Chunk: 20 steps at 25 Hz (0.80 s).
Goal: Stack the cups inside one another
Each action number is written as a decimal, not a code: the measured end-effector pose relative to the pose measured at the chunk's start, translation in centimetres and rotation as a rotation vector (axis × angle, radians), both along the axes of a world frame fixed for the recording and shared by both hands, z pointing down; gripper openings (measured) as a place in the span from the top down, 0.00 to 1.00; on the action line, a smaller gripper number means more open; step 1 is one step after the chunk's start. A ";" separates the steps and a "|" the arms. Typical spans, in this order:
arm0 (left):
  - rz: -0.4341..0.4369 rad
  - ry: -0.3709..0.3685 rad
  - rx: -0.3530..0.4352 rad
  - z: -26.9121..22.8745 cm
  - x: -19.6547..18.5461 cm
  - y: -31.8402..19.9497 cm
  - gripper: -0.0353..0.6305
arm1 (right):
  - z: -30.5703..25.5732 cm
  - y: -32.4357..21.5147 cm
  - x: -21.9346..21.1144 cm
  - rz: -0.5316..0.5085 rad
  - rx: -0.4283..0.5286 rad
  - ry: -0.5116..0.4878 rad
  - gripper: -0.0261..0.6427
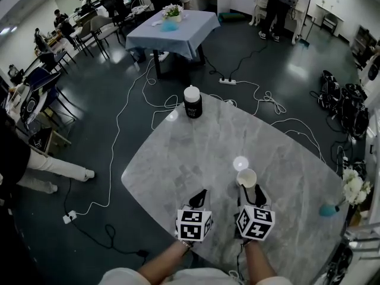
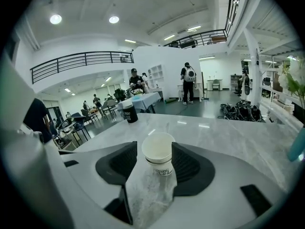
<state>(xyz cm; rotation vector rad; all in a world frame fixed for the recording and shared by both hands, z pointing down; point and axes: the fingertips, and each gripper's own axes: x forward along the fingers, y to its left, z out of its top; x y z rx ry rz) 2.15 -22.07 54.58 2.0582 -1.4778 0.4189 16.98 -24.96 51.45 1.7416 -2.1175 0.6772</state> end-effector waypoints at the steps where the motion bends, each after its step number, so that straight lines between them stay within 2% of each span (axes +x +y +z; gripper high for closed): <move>1: 0.002 0.000 0.003 -0.2 0.0 0.1 0.95 | -0.3 0.2 -0.1 -0.001 0.006 -0.007 0.62; 3: 0.006 0.000 0.009 -0.5 0.0 0.5 0.95 | -0.8 0.6 0.0 -0.001 0.017 -0.013 0.64; 6: 0.016 0.002 0.018 -1.1 0.1 1.1 0.95 | -1.6 1.3 0.2 0.016 0.036 -0.004 0.74; 20: 0.070 0.014 0.089 -4.3 -0.9 5.0 0.95 | -4.4 6.8 0.0 0.083 0.087 0.009 0.89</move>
